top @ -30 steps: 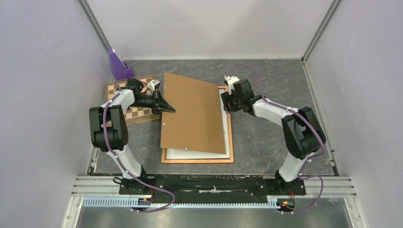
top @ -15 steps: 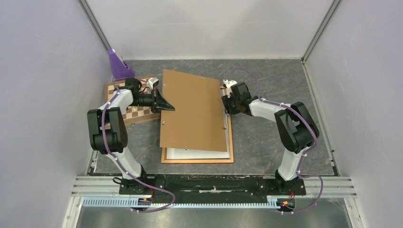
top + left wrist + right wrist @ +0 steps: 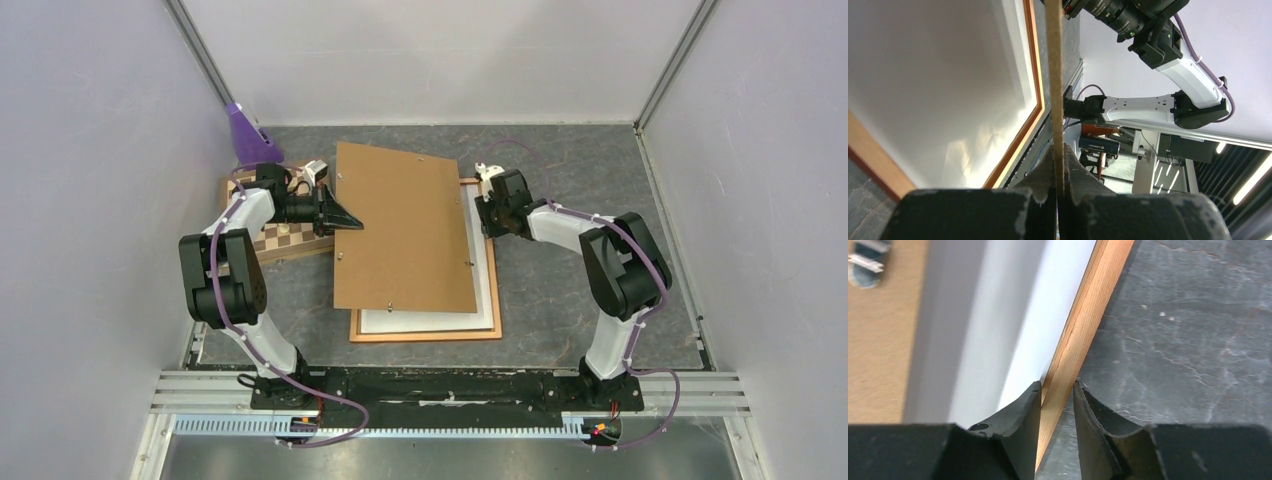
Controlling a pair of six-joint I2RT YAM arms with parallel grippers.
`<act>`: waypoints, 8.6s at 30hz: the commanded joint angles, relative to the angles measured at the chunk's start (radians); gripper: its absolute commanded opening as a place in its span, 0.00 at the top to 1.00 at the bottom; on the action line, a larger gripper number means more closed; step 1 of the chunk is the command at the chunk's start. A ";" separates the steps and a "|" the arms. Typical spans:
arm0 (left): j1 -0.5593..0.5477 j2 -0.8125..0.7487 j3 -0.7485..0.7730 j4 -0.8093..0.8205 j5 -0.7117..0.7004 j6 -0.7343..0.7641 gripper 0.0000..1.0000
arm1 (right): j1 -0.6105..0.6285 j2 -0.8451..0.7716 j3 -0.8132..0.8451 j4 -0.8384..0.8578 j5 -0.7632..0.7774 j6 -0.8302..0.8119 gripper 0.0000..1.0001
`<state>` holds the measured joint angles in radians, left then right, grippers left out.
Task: Put the photo into the frame
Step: Move the photo frame to the center of the board, then adjust the photo at the center of the board, then adjust the photo frame item on the photo frame.
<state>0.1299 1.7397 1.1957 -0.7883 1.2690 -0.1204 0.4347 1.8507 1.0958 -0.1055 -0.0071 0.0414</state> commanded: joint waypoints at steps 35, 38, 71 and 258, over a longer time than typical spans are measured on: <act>0.166 -0.098 0.102 -0.073 0.365 0.109 0.98 | -0.073 -0.534 -0.417 0.082 -0.170 -0.516 0.29; 0.200 -0.113 0.107 -0.075 0.371 0.104 0.98 | -0.047 -0.569 -0.487 0.097 -0.188 -0.549 0.29; 0.284 -0.126 0.107 -0.090 0.380 0.119 0.98 | 0.077 -0.534 -0.588 0.118 -0.230 -0.559 0.33; -0.216 -0.209 -0.254 0.858 -0.122 -0.772 0.98 | -0.384 -0.789 -0.464 0.163 -0.125 -0.213 0.20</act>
<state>-0.0643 1.5177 0.9520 0.0547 1.1160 -1.0000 0.0536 1.0725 0.6514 -0.0025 -0.1078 -0.1982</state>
